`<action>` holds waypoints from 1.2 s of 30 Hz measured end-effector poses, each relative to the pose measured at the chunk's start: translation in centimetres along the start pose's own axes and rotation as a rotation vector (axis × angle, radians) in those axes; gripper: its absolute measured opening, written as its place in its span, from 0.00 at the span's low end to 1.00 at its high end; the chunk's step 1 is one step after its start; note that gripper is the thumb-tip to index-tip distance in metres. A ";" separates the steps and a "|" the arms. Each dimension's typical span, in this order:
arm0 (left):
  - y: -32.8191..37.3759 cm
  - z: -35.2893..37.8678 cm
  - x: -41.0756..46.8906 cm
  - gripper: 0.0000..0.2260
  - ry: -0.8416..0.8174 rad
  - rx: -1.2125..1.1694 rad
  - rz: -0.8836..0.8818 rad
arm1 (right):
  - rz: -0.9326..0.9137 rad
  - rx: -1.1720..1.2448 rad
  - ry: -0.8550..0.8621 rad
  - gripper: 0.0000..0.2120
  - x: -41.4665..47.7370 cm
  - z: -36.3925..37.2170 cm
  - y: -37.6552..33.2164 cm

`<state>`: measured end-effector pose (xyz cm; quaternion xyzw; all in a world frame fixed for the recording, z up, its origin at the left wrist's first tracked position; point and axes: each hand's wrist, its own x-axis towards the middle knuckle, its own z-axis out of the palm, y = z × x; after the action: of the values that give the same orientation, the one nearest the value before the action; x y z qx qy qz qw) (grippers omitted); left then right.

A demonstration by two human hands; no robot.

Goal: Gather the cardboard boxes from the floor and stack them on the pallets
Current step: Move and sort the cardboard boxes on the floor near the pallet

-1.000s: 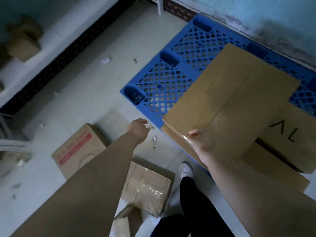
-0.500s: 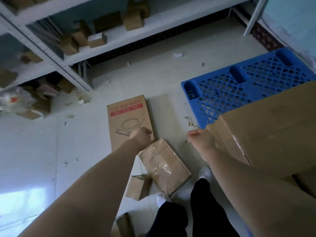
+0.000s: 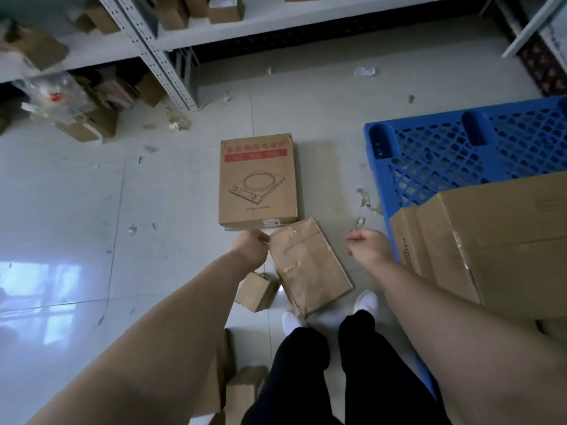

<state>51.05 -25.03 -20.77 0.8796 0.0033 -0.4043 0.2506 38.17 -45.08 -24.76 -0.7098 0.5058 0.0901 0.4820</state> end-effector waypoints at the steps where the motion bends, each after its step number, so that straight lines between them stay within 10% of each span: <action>1: -0.6 0.4 -0.1 0.16 -0.005 -0.011 -0.025 | 0.004 -0.006 -0.013 0.07 -0.2 0.3 0.4; 13: -5.1 8.0 -4.8 0.06 0.061 -0.171 -0.236 | 0.022 -0.140 -0.182 0.05 -0.4 -0.4 6.4; 24: -10.4 14.6 -11.7 0.18 -0.023 -0.212 -0.365 | -0.038 -0.320 -0.377 0.08 -3.5 2.7 9.1; 36: -17.7 21.1 -2.2 0.19 -0.094 -0.143 -0.430 | 0.118 -0.248 -0.326 0.06 4.3 9.3 19.1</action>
<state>30.96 -18.53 -38.52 0.8189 0.2078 -0.4875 0.2204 28.20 -41.09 -43.56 -0.7088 0.4468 0.2932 0.4604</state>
